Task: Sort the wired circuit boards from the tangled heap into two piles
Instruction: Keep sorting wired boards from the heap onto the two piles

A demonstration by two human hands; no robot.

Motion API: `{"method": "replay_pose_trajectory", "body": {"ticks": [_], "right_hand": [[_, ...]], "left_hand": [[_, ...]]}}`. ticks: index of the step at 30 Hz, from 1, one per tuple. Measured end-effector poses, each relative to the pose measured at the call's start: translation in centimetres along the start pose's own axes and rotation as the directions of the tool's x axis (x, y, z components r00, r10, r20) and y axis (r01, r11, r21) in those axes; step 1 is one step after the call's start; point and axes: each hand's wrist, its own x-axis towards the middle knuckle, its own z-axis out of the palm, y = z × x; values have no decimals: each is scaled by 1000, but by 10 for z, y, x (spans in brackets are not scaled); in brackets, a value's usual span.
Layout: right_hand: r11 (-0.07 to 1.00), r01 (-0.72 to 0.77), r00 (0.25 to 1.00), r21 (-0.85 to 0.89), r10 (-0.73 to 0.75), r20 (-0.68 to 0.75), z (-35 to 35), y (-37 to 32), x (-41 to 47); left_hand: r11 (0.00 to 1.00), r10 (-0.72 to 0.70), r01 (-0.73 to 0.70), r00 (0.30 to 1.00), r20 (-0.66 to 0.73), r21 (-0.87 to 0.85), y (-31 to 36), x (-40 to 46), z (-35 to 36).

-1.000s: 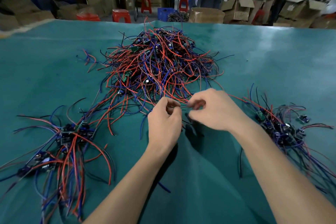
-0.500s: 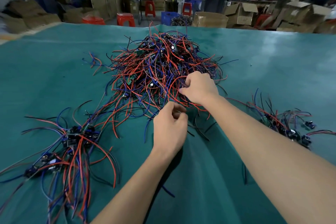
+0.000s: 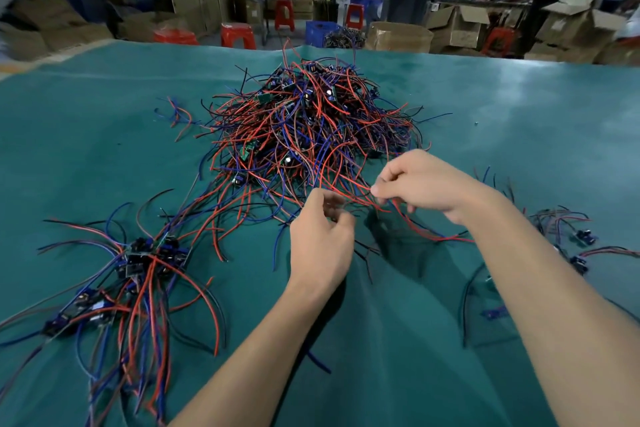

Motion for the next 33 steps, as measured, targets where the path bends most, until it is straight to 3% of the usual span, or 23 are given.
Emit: {"method": "replay_pose_trajectory", "body": {"ticks": [4,6,8,11,15,17,20,23,25,28,30,33], "right_hand": [[948,54,998,315,-46,-33,-6,11,-37],[940,78,995,331,-52,-87,1,16,-44],[990,76,983,122,-54,-177,12,14,-37],[974,90,935,-207,-154,-320,26,-2,-10],[867,21,944,-498,-182,-277,41,-16,25],[858,12,945,-514,-178,-275,44,-15,29],[919,32,944,-394,-158,-291,32,-14,25],[991,67,930,-119,-105,-353,6,-15,6],[988,122,909,92,-74,-409,-6,-14,-14],[940,203,862,274,-39,-505,-9,-8,-41],[912,236,887,335,-61,-458,-1,-4,-57],[892,242,963,383,-173,-204,20,3,-75]], "left_hand": [[994,-30,33,999,36,-104,3,-2,-1],[996,-16,20,999,44,-91,3,-2,0],[998,-7,9,999,34,-66,3,-3,0],[999,-8,9,1000,28,-37,2,-1,-1],[999,-16,17,999,28,-44,2,-1,-2],[998,-21,23,999,27,-52,2,-1,-2],[998,-26,28,999,24,-52,0,0,-2],[995,-32,34,999,30,-89,-1,1,-1],[986,-48,54,998,41,-159,-1,0,-1],[973,-46,58,997,58,-225,2,-3,-1],[965,-53,70,996,74,-253,4,-3,-1],[956,-73,104,990,121,-274,5,-1,-2]]}}
